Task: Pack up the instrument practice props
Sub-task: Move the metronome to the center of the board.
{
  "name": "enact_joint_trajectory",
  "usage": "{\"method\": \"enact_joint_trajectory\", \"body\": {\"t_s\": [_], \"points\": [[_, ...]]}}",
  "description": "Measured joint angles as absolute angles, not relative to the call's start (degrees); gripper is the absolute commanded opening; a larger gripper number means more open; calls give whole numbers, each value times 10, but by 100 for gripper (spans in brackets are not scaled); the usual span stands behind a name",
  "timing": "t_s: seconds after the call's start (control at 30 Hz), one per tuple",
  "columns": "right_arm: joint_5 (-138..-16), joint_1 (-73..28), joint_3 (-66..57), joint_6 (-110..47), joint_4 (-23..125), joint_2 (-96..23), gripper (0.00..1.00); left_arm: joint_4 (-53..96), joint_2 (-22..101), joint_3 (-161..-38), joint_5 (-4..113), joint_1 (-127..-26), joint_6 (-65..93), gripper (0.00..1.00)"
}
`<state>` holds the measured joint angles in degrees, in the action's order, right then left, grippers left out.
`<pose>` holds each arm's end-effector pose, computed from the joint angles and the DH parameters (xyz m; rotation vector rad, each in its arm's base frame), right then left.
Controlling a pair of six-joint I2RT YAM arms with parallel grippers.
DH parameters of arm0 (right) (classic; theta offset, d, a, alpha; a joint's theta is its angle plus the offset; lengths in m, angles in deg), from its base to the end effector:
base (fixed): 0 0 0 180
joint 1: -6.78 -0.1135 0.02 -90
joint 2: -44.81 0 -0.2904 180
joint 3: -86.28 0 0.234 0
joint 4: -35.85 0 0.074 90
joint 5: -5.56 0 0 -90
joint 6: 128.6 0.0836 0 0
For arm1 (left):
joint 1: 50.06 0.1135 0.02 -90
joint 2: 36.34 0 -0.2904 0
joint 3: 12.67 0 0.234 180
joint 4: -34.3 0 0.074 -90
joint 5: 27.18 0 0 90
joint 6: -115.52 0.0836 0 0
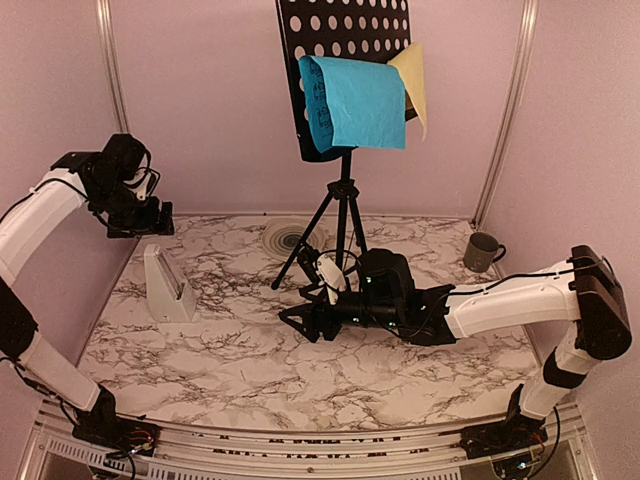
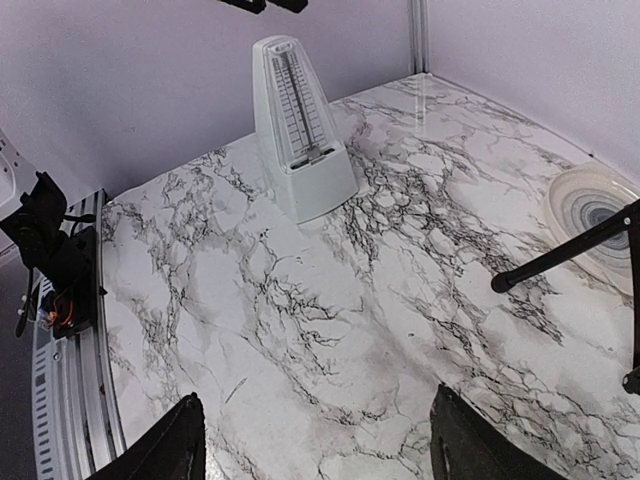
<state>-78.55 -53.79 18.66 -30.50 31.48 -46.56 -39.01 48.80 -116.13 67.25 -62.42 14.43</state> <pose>0.1839 0.3433 0.2574 -0.9553 1.7726 0.8894 0.3021 -0.0596 0.3475 -0.0028 2.5276 -0.0663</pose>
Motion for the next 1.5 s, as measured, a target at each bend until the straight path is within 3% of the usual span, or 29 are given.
{"method": "enact_joint_trajectory", "body": {"t_s": [0.37,0.6,0.8,1.2,1.33,1.5], "points": [[-788,-538,187,-305,318,-460,77,-384,365,-1188,691,-620,129,99],[-810,-537,186,-314,340,-439,99,-315,255,-1131,583,-621,104,98],[-824,-513,187,-315,366,-393,100,-238,229,-1078,504,-667,77,97],[-813,-357,263,-290,403,-248,88,-12,299,-982,498,-827,67,87],[-780,-290,265,-281,423,-242,78,64,377,-982,497,-847,87,80],[-718,-235,239,-279,445,-277,59,180,464,-981,487,-850,135,79]]}}
